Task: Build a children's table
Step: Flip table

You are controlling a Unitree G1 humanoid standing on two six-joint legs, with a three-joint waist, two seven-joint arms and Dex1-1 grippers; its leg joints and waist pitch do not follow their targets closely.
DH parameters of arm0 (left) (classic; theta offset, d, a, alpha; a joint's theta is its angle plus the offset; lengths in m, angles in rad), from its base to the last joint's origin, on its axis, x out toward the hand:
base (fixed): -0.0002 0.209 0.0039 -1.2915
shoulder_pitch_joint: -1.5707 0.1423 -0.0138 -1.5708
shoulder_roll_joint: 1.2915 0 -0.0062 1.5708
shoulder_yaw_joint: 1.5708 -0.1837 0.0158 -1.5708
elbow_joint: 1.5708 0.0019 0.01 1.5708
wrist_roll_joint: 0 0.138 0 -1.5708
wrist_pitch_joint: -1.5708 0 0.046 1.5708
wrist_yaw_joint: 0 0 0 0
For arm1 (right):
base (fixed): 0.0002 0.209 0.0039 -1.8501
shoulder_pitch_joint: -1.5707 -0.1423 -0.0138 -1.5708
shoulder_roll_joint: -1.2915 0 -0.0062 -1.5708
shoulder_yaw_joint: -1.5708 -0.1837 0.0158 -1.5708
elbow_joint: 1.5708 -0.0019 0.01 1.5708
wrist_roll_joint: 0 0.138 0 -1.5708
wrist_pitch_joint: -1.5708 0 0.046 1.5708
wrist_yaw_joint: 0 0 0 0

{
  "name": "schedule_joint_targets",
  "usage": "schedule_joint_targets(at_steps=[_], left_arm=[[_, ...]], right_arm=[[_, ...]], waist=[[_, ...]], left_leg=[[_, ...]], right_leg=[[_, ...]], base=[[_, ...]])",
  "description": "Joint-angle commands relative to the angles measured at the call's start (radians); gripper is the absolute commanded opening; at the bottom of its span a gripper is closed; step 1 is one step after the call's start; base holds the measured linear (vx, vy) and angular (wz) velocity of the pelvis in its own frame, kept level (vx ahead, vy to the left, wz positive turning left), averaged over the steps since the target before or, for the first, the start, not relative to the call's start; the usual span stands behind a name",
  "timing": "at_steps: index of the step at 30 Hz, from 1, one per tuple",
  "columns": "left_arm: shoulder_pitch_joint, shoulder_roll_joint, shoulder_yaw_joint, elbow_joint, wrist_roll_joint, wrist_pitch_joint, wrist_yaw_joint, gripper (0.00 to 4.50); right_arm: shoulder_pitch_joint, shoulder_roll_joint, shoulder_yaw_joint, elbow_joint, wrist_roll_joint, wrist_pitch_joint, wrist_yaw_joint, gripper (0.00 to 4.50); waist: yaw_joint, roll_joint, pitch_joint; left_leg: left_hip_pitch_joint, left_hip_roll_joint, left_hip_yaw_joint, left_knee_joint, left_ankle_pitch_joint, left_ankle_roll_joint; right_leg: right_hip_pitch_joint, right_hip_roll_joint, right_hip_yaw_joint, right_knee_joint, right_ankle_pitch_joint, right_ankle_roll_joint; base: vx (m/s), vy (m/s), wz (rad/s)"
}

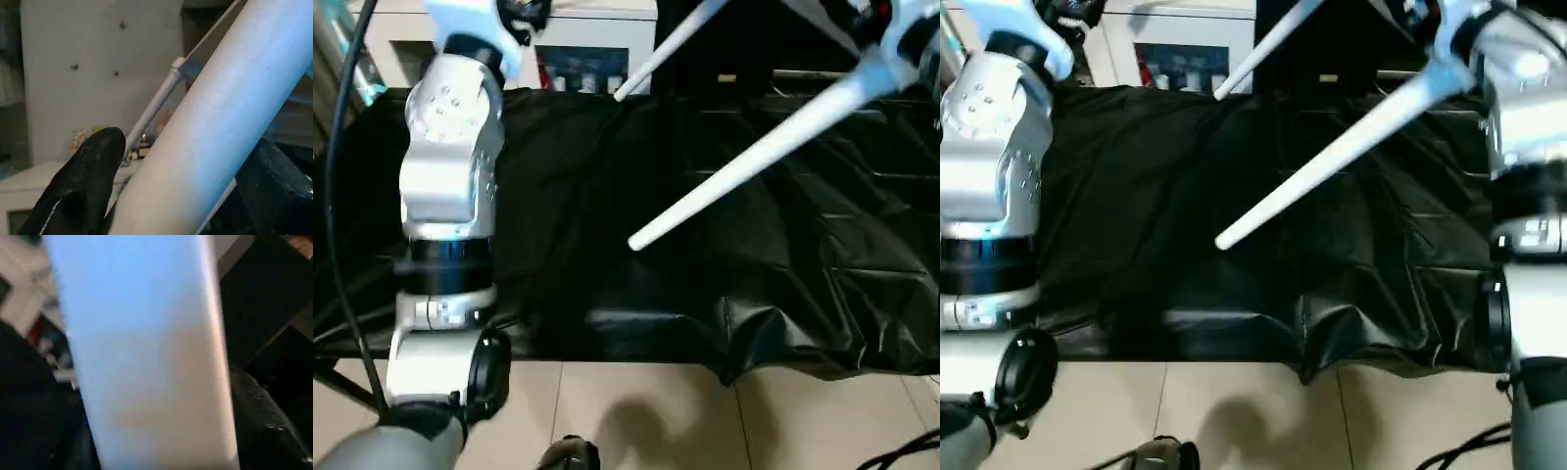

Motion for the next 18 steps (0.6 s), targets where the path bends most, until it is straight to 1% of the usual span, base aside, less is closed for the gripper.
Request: schedule_joint_targets(at_steps=[1, 2, 3, 4, 5, 6, 7, 8, 9, 11, 12, 13, 14, 15, 16, 18], left_arm=[[0.003, -0.017, 0.079, 0.001, -0.066, 0.028, 0.091, 3.39], [0.003, -0.015, 0.081, -0.001, -0.065, 0.028, 0.092, 3.37], [0.003, -0.017, 0.084, -0.004, -0.063, 0.030, 0.092, 3.33], [0.003, -0.017, 0.084, -0.004, -0.063, 0.030, 0.092, 3.31], [0.003, -0.016, 0.083, -0.006, -0.056, 0.032, 0.091, 3.30], [0.003, -0.016, 0.081, -0.010, -0.052, 0.034, 0.090, 3.30], [0.003, -0.016, 0.081, -0.011, -0.052, 0.035, 0.090, 3.29], [0.004, -0.015, 0.080, -0.013, -0.051, 0.037, 0.090, 3.28], [0.005, -0.015, 0.079, -0.016, -0.051, 0.040, 0.092, 3.27], [0.008, -0.013, 0.073, -0.018, -0.053, 0.042, 0.094, 3.18], [0.010, -0.012, 0.072, -0.021, -0.054, 0.044, 0.095, 3.18], [0.010, -0.012, 0.072, -0.021, -0.054, 0.044, 0.096, 3.10], [0.011, -0.012, 0.069, -0.023, -0.053, 0.047, 0.096, 3.10], [0.011, -0.012, 0.068, -0.024, -0.052, 0.048, 0.096, 3.08], [0.011, -0.012, 0.068, -0.025, -0.052, 0.048, 0.096, 2.98], [0.011, -0.012, 0.068, -0.025, -0.052, 0.048, 0.096, 2.98]], right_arm=[[-0.027, 0.027, -0.035, 0.012, 0.076, -0.058, 0.054, 2.87], [-0.028, 0.031, -0.036, 0.014, 0.073, -0.077, 0.044, 2.99], [-0.031, 0.033, -0.036, 0.022, 0.069, -0.092, 0.039, 3.04], [-0.031, 0.033, -0.036, 0.022, 0.069, -0.092, 0.039, 3.09], [-0.033, 0.041, -0.039, 0.030, 0.072, -0.125, 0.040, 3.18], [-0.036, 0.047, -0.041, 0.037, 0.072, -0.155, 0.035, 3.30], [-0.036, 0.049, -0.043, 0.037, 0.077, -0.163, 0.041, 3.39], [-0.035, 0.056, -0.049, 0.035, 0.088, -0.182, 0.056, 3.44], [-0.032, 0.067, -0.060, 0.029, 0.107, -0.213, 0.085, 3.46], [-0.014, 0.091, -0.083, 0.001, 0.156, -0.260, 0.145, 3.68], [-0.006, 0.102, -0.093, -0.012, 0.179, -0.278, 0.172, 3.68], [-0.006, 0.103, -0.094, -0.013, 0.181, -0.279, 0.173, 3.85], [0.005, 0.115, -0.101, -0.030, 0.201, -0.300, 0.199, 3.85], [0.010, 0.119, -0.101, -0.038, 0.207, -0.310, 0.206, 3.90], [0.012, 0.120, -0.102, -0.041, 0.209, -0.313, 0.208, 4.12], [0.012, 0.120, -0.102, -0.041, 0.209, -0.313, 0.208, 4.12]], waist=[[-0.005, -0.030, -0.089], [-0.005, -0.030, -0.089], [-0.004, -0.028, -0.090], [-0.006, -0.028, -0.088], [-0.006, -0.031, -0.087], [-0.005, -0.029, -0.088], [-0.007, -0.030, -0.087], [-0.009, -0.029, -0.085], [-0.011, -0.031, -0.086], [-0.011, -0.029, -0.086], [-0.010, -0.028, -0.087], [-0.009, -0.027, -0.088], [-0.009, -0.025, -0.089], [-0.008, -0.026, -0.089], [-0.007, -0.025, -0.089], [-0.007, -0.025, -0.090]], left_leg=[[0.051, 0.065, -0.040, -0.055, -0.179, 0.050], [0.049, 0.065, -0.041, -0.055, -0.173, 0.053], [0.052, 0.066, -0.040, -0.054, -0.171, 0.053], [0.053, 0.066, -0.040, -0.054, -0.178, 0.051], [0.052, 0.066, -0.040, -0.055, -0.181, 0.050], [0.053, 0.067, -0.041, -0.056, -0.194, 0.043], [0.055, 0.066, -0.039, -0.055, -0.220, 0.037], [0.051, 0.067, -0.041, -0.056, -0.225, 0.035], [0.050, 0.066, -0.042, -0.057, -0.225, 0.035], [0.052, 0.068, -0.042, -0.057, -0.230, 0.042], [0.053, 0.069, -0.041, -0.056, -0.223, 0.048], [0.052, 0.070, -0.043, -0.056, -0.215, 0.050], [0.056, 0.071, -0.042, -0.056, -0.198, 0.052], [0.056, 0.071, -0.041, -0.056, -0.199, 0.054], [0.055, 0.072, -0.043, -0.057, -0.197, 0.052], [0.057, 0.072, -0.043, -0.058, -0.200, 0.043]], right_leg=[[0.029, -0.066, 0.041, -0.077, -0.035, -0.239], [0.030, -0.064, 0.039, -0.076, -0.032, -0.242], [0.028, -0.064, 0.039, -0.076, -0.031, -0.244], [0.026, -0.061, 0.039, -0.076, -0.034, -0.248], [0.027, -0.062, 0.039, -0.076, -0.038, -0.247], [0.026, -0.064, 0.039, -0.076, -0.051, -0.245], [0.028, -0.066, 0.040, -0.079, -0.063, -0.241], [0.028, -0.068, 0.041, -0.078, -0.065, -0.237], [0.029, -0.065, 0.040, -0.078, -0.065, -0.232], [0.028, -0.065, 0.040, -0.079, -0.060, -0.226], [0.027, -0.065, 0.041, -0.077, -0.040, -0.229], [0.028, -0.065, 0.040, -0.074, -0.030, -0.231], [0.025, -0.060, 0.038, -0.072, -0.009, -0.238], [0.025, -0.061, 0.039, -0.072, -0.001, -0.243], [0.025, -0.061, 0.038, -0.070, 0.008, -0.247], [0.026, -0.061, 0.037, -0.069, 0.009, -0.252]], base=[[0.000, 0.000, 0.00], [0.000, 0.000, 0.00], [0.000, 0.000, 0.00], [0.000, 0.000, 0.00], [0.000, 0.000, 0.00], [0.000, 0.000, 0.00], [0.000, 0.000, 0.00], [0.000, 0.000, 0.00], [0.000, 0.000, 0.00], [0.000, 0.000, 0.00], [0.000, 0.000, 0.00], [0.000, 0.000, 0.00], [0.000, 0.000, 0.00], [0.000, 0.000, 0.00], [0.000, 0.000, 0.00], [0.000, 0.000, 0.00]])
